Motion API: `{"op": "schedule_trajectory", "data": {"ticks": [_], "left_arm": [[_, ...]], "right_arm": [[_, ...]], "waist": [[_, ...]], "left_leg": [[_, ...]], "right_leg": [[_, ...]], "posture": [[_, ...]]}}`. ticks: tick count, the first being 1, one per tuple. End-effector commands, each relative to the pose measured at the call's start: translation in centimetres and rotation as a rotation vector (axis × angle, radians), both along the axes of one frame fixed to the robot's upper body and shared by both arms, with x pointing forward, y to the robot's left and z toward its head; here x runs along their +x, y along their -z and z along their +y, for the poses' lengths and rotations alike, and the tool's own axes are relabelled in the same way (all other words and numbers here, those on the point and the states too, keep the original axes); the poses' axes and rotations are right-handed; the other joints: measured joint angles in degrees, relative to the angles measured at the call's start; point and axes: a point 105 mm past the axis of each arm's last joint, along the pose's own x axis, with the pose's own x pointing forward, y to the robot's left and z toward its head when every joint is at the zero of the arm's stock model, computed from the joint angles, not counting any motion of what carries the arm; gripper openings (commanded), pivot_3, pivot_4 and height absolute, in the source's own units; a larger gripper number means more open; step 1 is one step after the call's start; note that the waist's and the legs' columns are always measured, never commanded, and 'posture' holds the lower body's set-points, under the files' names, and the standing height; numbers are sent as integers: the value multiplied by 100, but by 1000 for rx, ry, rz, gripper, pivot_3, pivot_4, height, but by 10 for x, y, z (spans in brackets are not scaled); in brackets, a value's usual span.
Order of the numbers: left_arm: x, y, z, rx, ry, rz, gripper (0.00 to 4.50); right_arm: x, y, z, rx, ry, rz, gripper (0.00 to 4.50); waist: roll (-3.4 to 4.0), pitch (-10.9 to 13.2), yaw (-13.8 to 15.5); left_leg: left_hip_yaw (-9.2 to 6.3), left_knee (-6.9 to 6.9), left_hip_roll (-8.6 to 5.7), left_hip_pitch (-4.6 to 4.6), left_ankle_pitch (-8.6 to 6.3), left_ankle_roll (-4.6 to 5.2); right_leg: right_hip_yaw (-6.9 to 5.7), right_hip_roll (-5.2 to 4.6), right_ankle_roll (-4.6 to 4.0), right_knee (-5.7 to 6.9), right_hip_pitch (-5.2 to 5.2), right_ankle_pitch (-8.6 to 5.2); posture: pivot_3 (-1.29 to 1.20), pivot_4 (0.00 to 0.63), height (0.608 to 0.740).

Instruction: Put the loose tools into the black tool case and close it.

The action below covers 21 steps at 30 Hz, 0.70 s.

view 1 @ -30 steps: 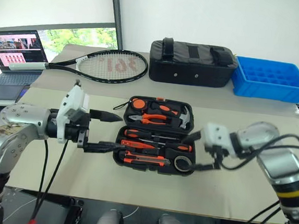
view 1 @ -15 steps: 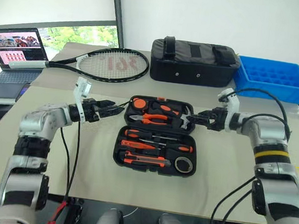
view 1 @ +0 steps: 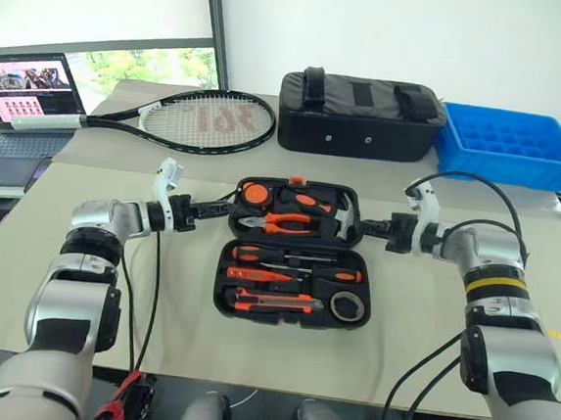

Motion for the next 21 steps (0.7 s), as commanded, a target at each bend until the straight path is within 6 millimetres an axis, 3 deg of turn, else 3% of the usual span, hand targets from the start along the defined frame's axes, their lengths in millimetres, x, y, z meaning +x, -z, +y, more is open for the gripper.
{"op": "schedule_trajectory", "data": {"ticks": [1, 3, 12, 17, 21], "left_arm": [[8, -12, -3, 3, -13, -56, 3981], [10, -10, -4, 13, -22, -56, 3496], [7, 1, -13, 45, 25, -42, 29], [7, 0, -16, 35, 34, -58, 29], [15, -18, -18, 29, 15, -172, 29]], "right_arm": [[3, -26, 13, 36, -64, -88, 0], [5, -26, 15, 37, -60, -95, 0], [8, -30, 17, 40, -50, -113, 0], [9, -33, 17, 38, -44, -137, 0], [13, -46, 16, 53, -35, -232, 0]], "waist": [[0, 0, -1], [0, 0, -12], [2, -1, -12], [2, -1, -9], [2, -1, 1]], "left_leg": [[0, -1, -1, -1, 0, 0], [-1, -5, 0, -1, 0, 0], [-1, -14, 1, -2, 0, 0], [-1, -10, 0, 0, 0, 0], [-1, -8, 0, -3, 1, -2]], "right_leg": [[0, 0, 0, 0, -1, 0], [0, 0, 0, 0, -2, 0], [-2, 0, 0, 3, -4, 0], [-2, 0, 1, 2, -3, 0], [-1, 0, 0, 3, -5, 0]], "posture": [[0, 150, 708], [0, 150, 708], [0, 150, 708], [0, 150, 708], [0, 150, 708]]}}
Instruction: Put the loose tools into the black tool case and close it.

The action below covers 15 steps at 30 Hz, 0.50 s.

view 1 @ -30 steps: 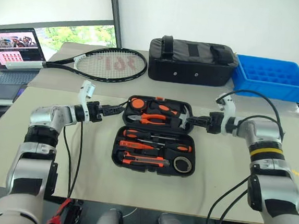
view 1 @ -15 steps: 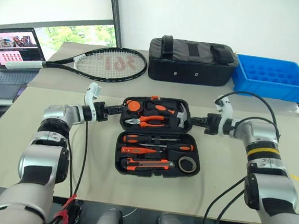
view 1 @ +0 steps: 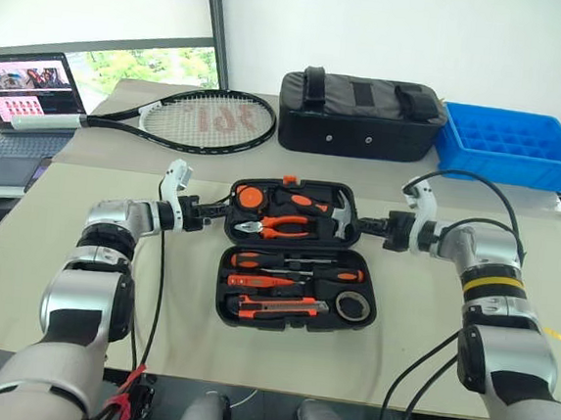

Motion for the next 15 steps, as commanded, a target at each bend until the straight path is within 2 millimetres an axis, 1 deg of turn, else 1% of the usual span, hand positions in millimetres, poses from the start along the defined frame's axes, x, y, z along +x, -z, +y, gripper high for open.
{"op": "schedule_trajectory", "data": {"ticks": [1, 4, 6, 8, 11, 12, 15], "left_arm": [[11, -33, -12, -18, 24, -177, 29], [14, -51, -13, 2, 27, -302, 29], [16, -64, -13, 39, 27, -414, 29], [14, -72, -15, 93, 37, -526, 29], [9, -69, -16, 211, 68, -651, 29], [5, -65, -16, 257, 87, -708, 29], [-1, -58, -15, 318, 96, -800, 29]], "right_arm": [[11, -46, 12, 52, -37, -229, 0], [12, -54, 9, 63, -34, -301, 0], [11, -58, 8, 55, -44, -355, 0], [7, -59, 8, 32, -73, -428, 0], [-1, -59, 10, 12, -126, -505, 0], [-6, -56, 10, -28, -161, -556, 0], [-14, -51, 8, -75, -214, -654, 0]], "waist": [[0, 0, 5], [0, 0, 14], [1, 0, 19], [2, 0, 25], [6, -3, 26], [6, -3, 26], [10, -6, 40]], "left_leg": [[0, 1, 0, -3, 1, -1], [-1, 2, 0, -22, 3, -5], [-2, 1, 0, -42, 10, -15], [-7, -9, 2, -58, 20, -32], [-8, -14, 2, -64, 20, -33], [-8, -14, 2, -63, 21, -33], [-7, -16, 4, -61, 20, -32]], "right_leg": [[0, 0, 0, 0, -3, 0], [-1, 0, 0, 1, -20, 1], [-1, 0, 0, 7, -40, 3], [-5, 0, 0, 16, -52, 10], [-8, -1, 1, 16, -54, 13], [-8, -3, 1, 16, -54, 13], [-14, -4, 0, 13, -52, 14]], "posture": [[0, 150, 708], [0, 150, 708], [0, 150, 708], [0, 150, 708], [0, 150, 708], [0, 150, 708], [0, 150, 708]]}}
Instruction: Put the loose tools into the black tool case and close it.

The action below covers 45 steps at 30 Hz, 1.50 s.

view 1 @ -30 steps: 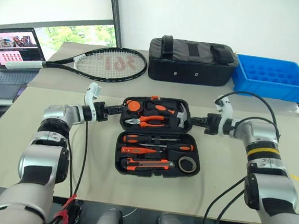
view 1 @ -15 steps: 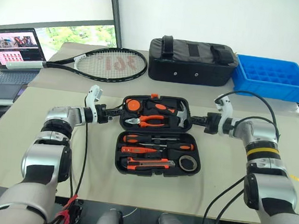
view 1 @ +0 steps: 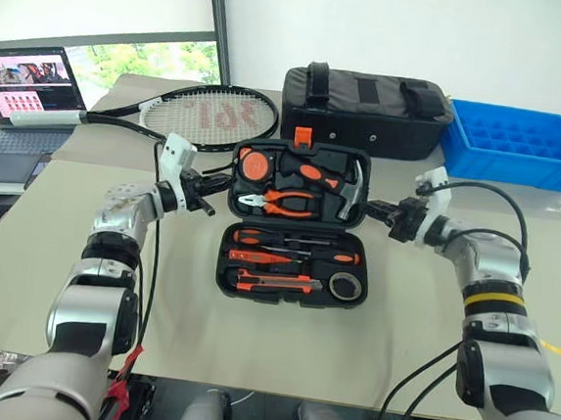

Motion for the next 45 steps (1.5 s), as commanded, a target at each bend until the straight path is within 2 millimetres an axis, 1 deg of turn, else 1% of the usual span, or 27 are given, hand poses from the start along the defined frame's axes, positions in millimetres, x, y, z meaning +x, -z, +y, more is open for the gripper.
{"op": "schedule_trajectory", "data": {"ticks": [1, 2, 5, 7, 10, 13, 15, 16, 17, 19, 21, 23, 25, 27, 29, 30, 31, 32, 34, 36, 38, 40, 42, 43, 44, 45], "left_arm": [[-8, -17, -10, 92, 54, -214, 29], [-14, -10, -10, 152, 70, -262, 29], [-32, 5, -10, 360, 113, -461, 29], [-38, 9, -11, 425, 136, -534, 29], [-48, 10, -12, 469, 150, -635, 29], [-68, 17, -17, 526, 228, -728, 29], [-88, 25, -17, 573, 325, -769, 709], [-95, 28, -17, 588, 359, -788, 885], [-102, 29, -16, 601, 381, -806, 1270], [-115, 30, -5, 608, 376, -833, 2017], [-127, 31, 7, 621, 378, -847, 2861], [-133, 32, 14, 629, 376, -842, 2861], [-131, 29, 24, 590, 299, -803, 2861], [-122, 25, 33, 540, 204, -749, 2861], [-101, 14, 43, 389, 42, -634, 2861], [-95, 10, 43, 329, 5, -600, 2861], [-89, 4, 41, 275, -17, -577, 2861], [-84, -2, 36, 234, -26, -565, 2861], [-75, -17, 19, 149, -2, -544, 2861], [-69, -29, 1, 105, 41, -535, 2861], [-67, -39, -22, 85, 122, -535, 2861], [-67, -46, -37, 85, 179, -540, 2861], [-66, -49, -46, 77, 206, -533, 2861], [-64, -50, -55, 70, 224, -531, 2861], [-61, -51, -62, 54, 231, -518, 2861], [-59, -50, -67, 48, 233, -511, 2861]], "right_arm": [[-11, -27, 13, -42, -135, -241, 0], [-15, -24, 11, -73, -151, -283, 0], [-21, -11, 4, -263, -169, -403, 0], [-22, -8, 0, -324, -172, -440, 0], [-29, -6, -2, -397, -215, -517, 0], [-39, 3, -10, -495, -256, -541, 0], [-50, 10, -18, -540, -295, -524, 749], [-53, 11, -21, -545, -301, -519, 926], [-57, 12, -25, -552, -304, -509, 1286], [-75, 19, -42, -571, -330, -422, 1971], [-99, 25, -57, -572, -372, -304, 2008], [-114, 26, -61, -562, -389, -241, 2008], [-132, 31, -62, -544, -416, -152, 2008], [-153, 37, -53, -504, -464, -54, 2008], [-182, 46, -24, -406, -565, 64, 2008], [-191, 49, -11, -368, -598, 97, 2008], [-196, 51, -1, -347, -617, 113, 2008], [-197, 52, 7, -342, -626, 116, 2008], [-192, 59, 20, -360, -640, 100, 2008], [-176, 62, 28, -393, -612, 43, 2008], [-133, 54, 33, -407, -459, -121, 2008], [-103, 41, 31, -402, -338, -212, 2008], [-85, 32, 27, -407, -271, -266, 2008], [-68, 22, 19, -418, -187, -313, 2008], [-55, 14, 13, -427, -120, -349, 2008], [-47, 8, 8, -428, -74, -374, 2008]], "waist": [[3, -2, 6], [5, -3, 4], [13, -8, -8], [15, -9, -3], [14, -8, 0], [13, -7, 3], [16, -10, 13], [17, -11, 31], [17, -11, 55], [18, -11, 116], [18, -10, 154], [18, -10, 156], [24, -14, 139], [25, -15, 132], [21, -14, 105], [24, -17, 99], [18, -16, 79], [14, -13, 46], [10, -12, 23], [-7, -7, 8], [-11, -8, -11], [-14, -7, -36], [-11, -6, -47], [-5, -7, -41], [-6, -6, -38], [-9, -3, -26]], "left_leg": [[0, 0, 0, 1, 0, 0], [1, 0, 0, 2, 0, 0], [4, 2, 0, 15, -1, 1], [13, 3, -1, 35, -1, 2], [18, 4, -3, 64, -1, 2], [20, 12, -4, 90, -1, 2], [22, 23, -4, 90, -1, 2], [22, 21, -4, 91, -1, 3], [22, 19, -2, 91, -4, 7], [24, 15, 0, 89, -7, 12], [28, 13, 6, 83, -9, 16], [26, 8, 14, 83, -12, 20], [35, 7, 13, 90, -13, 22], [45, 11, 14, 108, -13, 22], [48, 14, 15, 109, -9, 29], [50, 26, 14, 106, -9, 29], [46, 25, 14, 104, -8, 29], [44, 33, 22, 105, -8, 29], [27, 39, 17, 96, -8, 27], [26, 44, 11, 98, -7, 26], [18, 55, 8, 89, -4, 23], [18, 57, 5, 94, -4, 23], [19, 51, 0, 97, -4, 24], [19, 51, -2, 94, -4, 24], [20, 49, -2, 94, -4, 24], [20, 49, 0, 95, -4, 24]], "right_leg": [[-2, -1, 0, 0, 0, 0], [-4, -2, 0, -1, 1, 0], [-1, -3, 0, -2, 13, 0], [6, -7, 0, -13, 23, 0], [12, -9, 0, -22, 55, 0], [15, -10, 2, -27, 89, -2], [21, -12, 2, -24, 93, -2], [19, -15, 2, -23, 94, -2], [16, -16, 2, -23, 96, -1], [17, -20, 1, -21, 93, -1], [21, -19, 1, -21, 87, -1], [11, -26, 0, -24, 91, -1], [24, -30, -2, -34, 96, -3], [27, -33, -2, -34, 114, -4], [27, -30, 1, -24, 110, -7], [28, -21, 1, -23, 104, -6], [24, -22, 6, -11, 103, -9], [20, -5, 30, -10, 100, -23], [18, 2, 37, -10, 97, -24], [20, 2, 41, -12, 99, -22], [17, 6, 44, -15, 95, -19], [27, 11, 44, -17, 97, -18], [37, 10, 39, -17, 95, -15], [39, 9, 33, -17, 92, -11], [40, 9, 18, -16, 90, -3], [38, 10, 9, -15, 93, 3]], "posture": [[0, 150, 708], [0, 150, 708], [0, 150, 708], [0, 150, 708], [0, 150, 708], [0, 150, 708], [0, 150, 708], [0, 150, 708], [0, 150, 708], [0, 150, 708], [0, 150, 708], [0, 150, 708], [0, 150, 708], [0, 150, 708], [0, 150, 708], [0, 150, 708], [0, 150, 708], [0, 150, 708], [0, 150, 708], [0, 150, 708], [0, 150, 708], [0, 150, 708], [0, 150, 708], [0, 150, 708], [0, 150, 708], [0, 150, 708]]}}
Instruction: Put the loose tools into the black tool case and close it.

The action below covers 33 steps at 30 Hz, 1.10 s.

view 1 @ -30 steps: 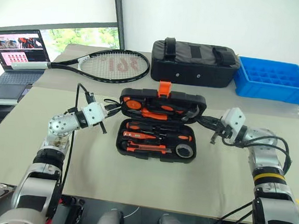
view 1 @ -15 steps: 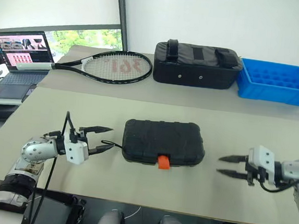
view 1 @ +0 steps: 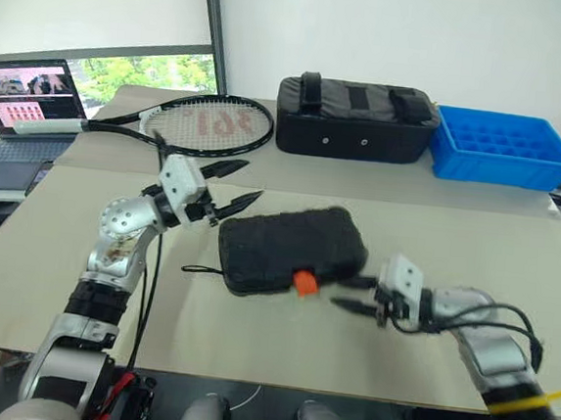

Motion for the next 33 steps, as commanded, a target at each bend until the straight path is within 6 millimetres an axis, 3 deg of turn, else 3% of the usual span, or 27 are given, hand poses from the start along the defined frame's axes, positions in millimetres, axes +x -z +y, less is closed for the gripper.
{"op": "schedule_trajectory", "data": {"ticks": [1, 3, 7, 11, 18, 25, 33], "left_arm": [[6, -9, -22, -14, 30, -4, 2861], [8, -6, -25, -16, 29, 6, 2861], [8, 18, -39, 46, 34, 96, 2861], [5, 42, -44, 119, 44, 206, 2861], [4, 81, -44, 237, -3, 348, 2861], [7, 85, -47, 231, -19, 366, 2861], [9, 82, -46, 231, -19, 362, 2861]], "right_arm": [[40, -42, -27, 35, 193, -221, 2008], [41, -41, -28, 40, 196, -215, 2008], [29, -42, -28, 73, 199, -178, 2008], [3, -46, -9, 128, 148, -91, 2008], [-22, -52, 21, 172, 107, -5, 2008], [-25, -36, 25, 123, 129, 56, 2008], [-11, -31, 29, 127, 177, 51, 2008]], "waist": [[-1, 5, 27], [0, 3, 46], [3, 1, 86], [15, -4, 138], [16, -6, 148], [20, -22, 138], [22, -24, 127]], "left_leg": [[-1, 2, -1, -3, 0, 0], [0, 1, -4, -9, 3, 1], [-6, -17, -2, -15, -1, 7], [-7, -21, -3, -29, -2, 9], [-10, -15, -5, -18, -1, 7], [-10, -9, -6, -12, -1, 7], [-10, -8, -7, -14, -1, 7]], "right_leg": [[-1, 0, -1, -1, -3, 1], [2, -3, -1, -2, -4, 2], [-1, 1, 0, -9, -4, 1], [2, 0, 0, -8, -7, 0], [2, 0, 5, -19, 1, -3], [4, 1, 18, -15, 5, -11], [7, 2, 30, -14, 2, -17]], "posture": [[0, 150, 708], [0, 150, 708], [0, 150, 708], [0, 150, 708], [0, 150, 708], [0, 150, 708], [0, 150, 708]]}}
